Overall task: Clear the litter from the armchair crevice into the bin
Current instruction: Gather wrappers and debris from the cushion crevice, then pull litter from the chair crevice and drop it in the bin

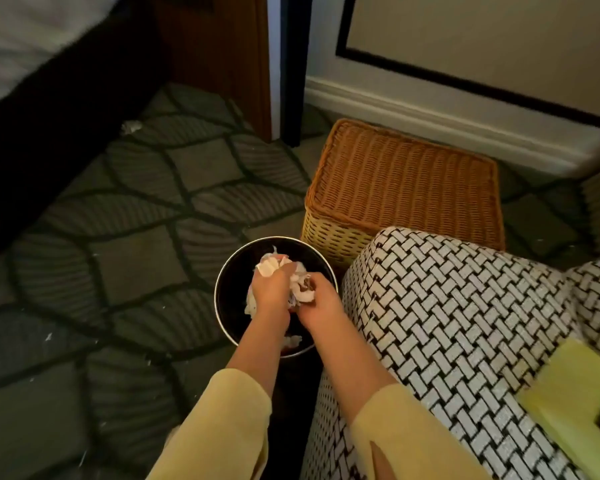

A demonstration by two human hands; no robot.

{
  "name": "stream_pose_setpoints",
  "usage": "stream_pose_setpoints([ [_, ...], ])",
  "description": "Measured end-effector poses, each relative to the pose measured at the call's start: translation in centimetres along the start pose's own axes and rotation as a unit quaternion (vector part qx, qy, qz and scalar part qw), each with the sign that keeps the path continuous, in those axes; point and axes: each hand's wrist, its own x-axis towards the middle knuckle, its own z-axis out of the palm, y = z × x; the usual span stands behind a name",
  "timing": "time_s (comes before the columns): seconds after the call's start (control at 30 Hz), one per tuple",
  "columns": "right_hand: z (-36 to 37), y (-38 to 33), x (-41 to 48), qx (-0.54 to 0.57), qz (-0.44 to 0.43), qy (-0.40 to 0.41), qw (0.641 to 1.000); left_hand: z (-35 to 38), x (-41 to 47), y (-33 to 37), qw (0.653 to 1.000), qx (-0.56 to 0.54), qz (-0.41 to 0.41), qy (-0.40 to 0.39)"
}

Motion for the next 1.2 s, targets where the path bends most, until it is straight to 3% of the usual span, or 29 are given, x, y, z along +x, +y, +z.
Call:
stream_pose_setpoints([
  [0.1,0.3,0.9,0.8,-0.025,0.013,-0.011,1.0,-1.3,0.9,-1.1,1.0,-0.003,-0.011,0.029],
  [0.2,0.5,1.2,1.5,-0.099,-0.022,0.03,0.994,-2.0,2.6,-1.4,0.995,0.085,0.026,0.037],
  [0.37,-0.3,1.5,3.3,-0.215,-0.074,0.102,0.968,-2.6,4.0,-1.6,0.992,0.124,-0.004,0.0],
  [0.5,-0.9,1.3,2.8,-0.222,-0.037,0.1,0.969,-2.7,3.3,-0.9,0.99,0.132,-0.016,-0.041],
  [0.63,-0.9,1.0,0.7,-0.247,-0.053,0.084,0.964,-3.4,1.5,0.3,0.99,0.126,-0.022,-0.063],
  [0.8,-1.0,-1.0,-3.6,-0.267,-0.053,-0.004,0.962,-3.2,-3.8,2.9,0.993,0.087,-0.026,-0.075],
  [0.97,-3.2,-3.9,-10.2,-0.165,-0.094,-0.154,0.97,-1.9,-9.7,4.1,0.989,0.07,0.036,-0.127],
  [1.2,-10.7,-7.2,-17.2,-0.064,-0.142,-0.181,0.971,2.2,-18.8,1.1,0.97,0.1,0.074,-0.208],
])
